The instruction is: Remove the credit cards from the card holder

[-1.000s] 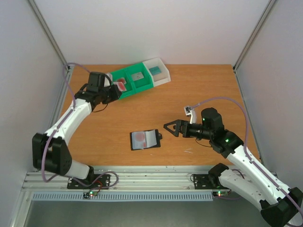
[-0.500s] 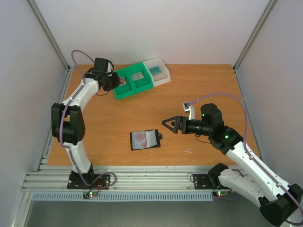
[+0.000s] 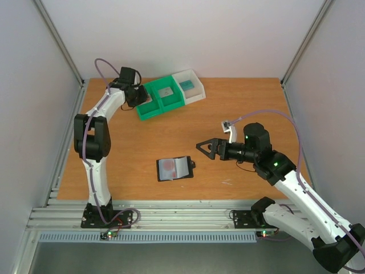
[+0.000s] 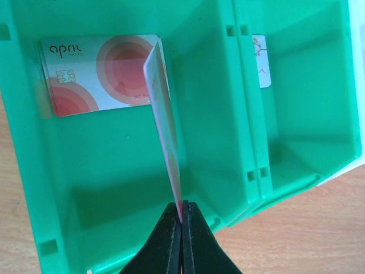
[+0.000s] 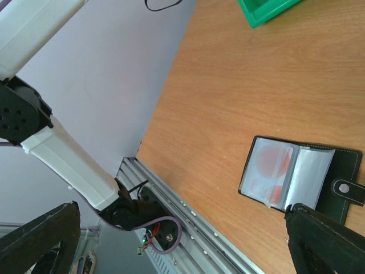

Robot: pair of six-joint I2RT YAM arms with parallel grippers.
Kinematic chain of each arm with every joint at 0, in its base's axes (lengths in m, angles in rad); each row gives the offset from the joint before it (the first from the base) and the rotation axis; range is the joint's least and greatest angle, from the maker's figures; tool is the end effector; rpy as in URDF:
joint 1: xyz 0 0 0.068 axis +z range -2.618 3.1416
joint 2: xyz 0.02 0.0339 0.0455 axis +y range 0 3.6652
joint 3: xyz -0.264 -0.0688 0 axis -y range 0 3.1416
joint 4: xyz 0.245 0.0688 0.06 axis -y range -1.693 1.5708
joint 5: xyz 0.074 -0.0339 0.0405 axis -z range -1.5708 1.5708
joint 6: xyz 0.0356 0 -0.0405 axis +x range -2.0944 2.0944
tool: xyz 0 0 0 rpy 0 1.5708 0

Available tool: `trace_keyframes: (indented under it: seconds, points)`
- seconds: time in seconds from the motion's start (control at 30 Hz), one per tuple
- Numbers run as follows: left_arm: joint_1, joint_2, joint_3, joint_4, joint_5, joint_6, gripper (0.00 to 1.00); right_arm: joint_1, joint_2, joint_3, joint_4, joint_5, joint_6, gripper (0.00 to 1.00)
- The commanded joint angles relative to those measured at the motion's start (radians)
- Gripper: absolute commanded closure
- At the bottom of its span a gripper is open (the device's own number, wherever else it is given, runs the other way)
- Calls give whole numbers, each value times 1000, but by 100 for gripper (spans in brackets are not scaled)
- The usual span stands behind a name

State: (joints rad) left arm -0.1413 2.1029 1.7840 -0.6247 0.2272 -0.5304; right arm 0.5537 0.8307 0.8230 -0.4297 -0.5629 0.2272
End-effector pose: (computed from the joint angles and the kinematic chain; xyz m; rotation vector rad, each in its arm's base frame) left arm 0.4634 -0.0740 0.2332 -0.4033 2.5380 -0.5511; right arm 0.1446 0.1117 0.3225 -0.7095 1.9730 1.0507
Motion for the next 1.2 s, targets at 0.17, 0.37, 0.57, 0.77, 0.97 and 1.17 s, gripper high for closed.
trace_keyframes:
  seconds: [0.17, 0.37, 0.57, 0.77, 0.97, 1.17]
  points:
    - [6, 112, 98, 2, -18, 8, 99, 6, 23, 36, -37, 33, -27, 1]
    - [8, 149, 144, -21, -63, 43, 100, 5, 28, 38, -45, 46, -29, 2]
    - [9, 181, 174, -34, -75, 57, 100, 6, 37, 50, -58, 60, -42, 2]
    - [10, 196, 183, -43, -93, 70, 99, 6, 38, 48, -71, 69, -47, 1]
    - [11, 213, 206, -62, -107, 73, 95, 5, 31, 50, -85, 76, -57, 2]
    - [9, 216, 219, -71, -125, 75, 92, 5, 22, 50, -98, 81, -61, 2]
